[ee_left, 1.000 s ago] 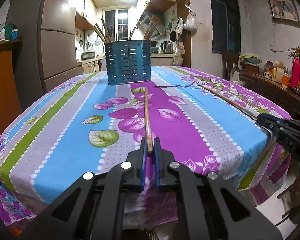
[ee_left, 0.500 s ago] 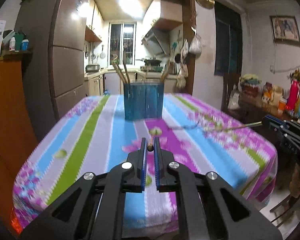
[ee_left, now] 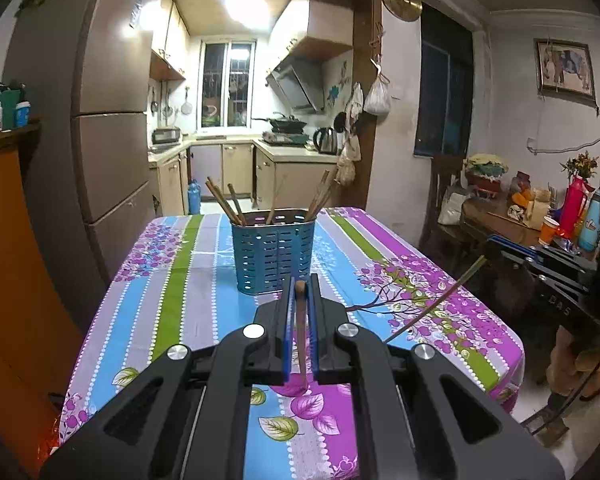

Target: Organize utensils

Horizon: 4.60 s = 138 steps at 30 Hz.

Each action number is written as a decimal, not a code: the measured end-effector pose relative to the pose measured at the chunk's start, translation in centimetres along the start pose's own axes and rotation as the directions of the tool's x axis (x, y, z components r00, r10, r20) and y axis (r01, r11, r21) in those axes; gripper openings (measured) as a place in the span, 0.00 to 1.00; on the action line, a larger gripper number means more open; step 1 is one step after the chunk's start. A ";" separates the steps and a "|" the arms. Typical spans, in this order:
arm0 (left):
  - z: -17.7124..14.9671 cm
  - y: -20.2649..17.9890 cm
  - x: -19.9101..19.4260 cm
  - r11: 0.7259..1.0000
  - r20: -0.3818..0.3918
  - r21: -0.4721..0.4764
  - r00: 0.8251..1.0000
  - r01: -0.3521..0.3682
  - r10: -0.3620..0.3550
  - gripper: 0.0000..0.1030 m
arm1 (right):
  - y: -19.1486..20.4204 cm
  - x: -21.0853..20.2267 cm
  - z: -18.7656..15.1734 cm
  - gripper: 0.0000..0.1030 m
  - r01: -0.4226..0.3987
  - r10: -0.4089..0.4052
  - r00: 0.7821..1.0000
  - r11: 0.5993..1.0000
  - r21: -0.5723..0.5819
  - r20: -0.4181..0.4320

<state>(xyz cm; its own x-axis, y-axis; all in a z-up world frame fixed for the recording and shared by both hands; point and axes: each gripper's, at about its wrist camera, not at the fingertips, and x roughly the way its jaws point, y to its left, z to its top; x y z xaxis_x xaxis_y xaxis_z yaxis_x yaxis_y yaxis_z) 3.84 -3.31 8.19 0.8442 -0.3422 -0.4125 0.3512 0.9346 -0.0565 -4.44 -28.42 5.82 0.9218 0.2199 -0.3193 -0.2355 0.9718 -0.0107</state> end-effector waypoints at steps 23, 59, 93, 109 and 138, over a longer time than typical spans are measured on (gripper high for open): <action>8.1 0.9 2.0 1.000 0.092 0.004 0.996 0.014 -0.014 0.05 | 0.8 4.0 9.1 0.07 -0.096 0.097 0.995 0.994 0.047 -0.022; 19.3 4.7 18.0 0.998 0.108 0.028 0.993 -0.058 0.055 0.05 | -0.7 22.7 19.3 0.07 -0.056 0.058 0.997 0.998 0.033 -0.059; 6.6 -3.3 0.8 0.898 0.344 -0.015 0.841 -0.439 0.417 0.58 | 1.7 -0.7 1.8 0.65 0.140 -0.144 0.977 0.989 0.037 0.155; 5.0 -6.9 -6.3 0.905 0.531 -0.006 0.766 -0.425 0.363 0.63 | 5.3 -3.4 0.6 0.89 0.202 -0.180 0.955 0.977 -0.073 0.235; -7.4 -0.5 7.0 0.952 0.031 0.046 0.953 -0.302 0.301 0.95 | -2.2 5.2 -9.4 0.95 0.323 -0.293 0.942 0.923 0.210 -0.162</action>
<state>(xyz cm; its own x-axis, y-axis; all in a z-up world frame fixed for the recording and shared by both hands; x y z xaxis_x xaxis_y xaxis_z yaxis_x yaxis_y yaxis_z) 6.53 -5.39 -1.42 0.9227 -0.0481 -0.3824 0.0983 0.9888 0.1126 -1.98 -30.18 -4.69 0.8876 -0.0915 -0.4514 0.1453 0.9856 0.0859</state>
